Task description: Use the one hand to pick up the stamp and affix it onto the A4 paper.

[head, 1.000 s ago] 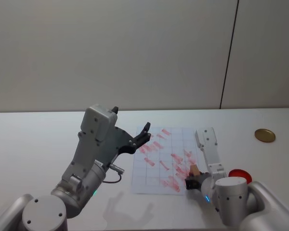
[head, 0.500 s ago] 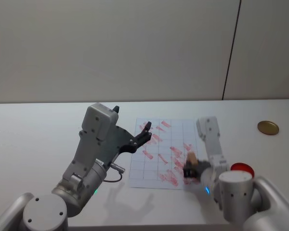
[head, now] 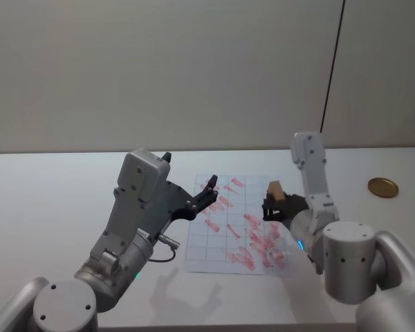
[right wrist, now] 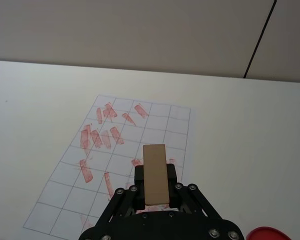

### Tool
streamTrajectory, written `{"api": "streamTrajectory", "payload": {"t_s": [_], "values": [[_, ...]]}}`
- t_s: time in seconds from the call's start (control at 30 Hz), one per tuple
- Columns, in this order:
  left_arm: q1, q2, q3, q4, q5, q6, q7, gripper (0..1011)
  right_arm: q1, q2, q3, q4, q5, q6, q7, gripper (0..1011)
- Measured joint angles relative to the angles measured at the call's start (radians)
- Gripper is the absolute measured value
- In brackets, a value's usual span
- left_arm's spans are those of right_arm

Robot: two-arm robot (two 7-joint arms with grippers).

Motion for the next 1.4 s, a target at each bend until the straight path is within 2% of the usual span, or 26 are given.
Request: {"api": "streamTrajectory", "payload": {"t_s": [0.33,0.7,1.03,1.4], "values": [[0.0,0.0,0.0,0.0,0.0,0.0,0.0,993,-0.011,0.012,0.019,-0.067,-0.01,0.065,-0.041,219],[0.0,0.0,0.0,0.0,0.0,0.0,0.0,993,-0.02,0.034,0.055,-0.091,-0.023,0.143,-0.093,219],[0.0,0.0,0.0,0.0,0.0,0.0,0.0,993,-0.018,0.053,0.095,-0.063,-0.027,0.209,-0.137,219],[0.0,0.0,0.0,0.0,0.0,0.0,0.0,993,-0.003,0.061,0.122,-0.005,-0.029,0.259,-0.148,219]]}}
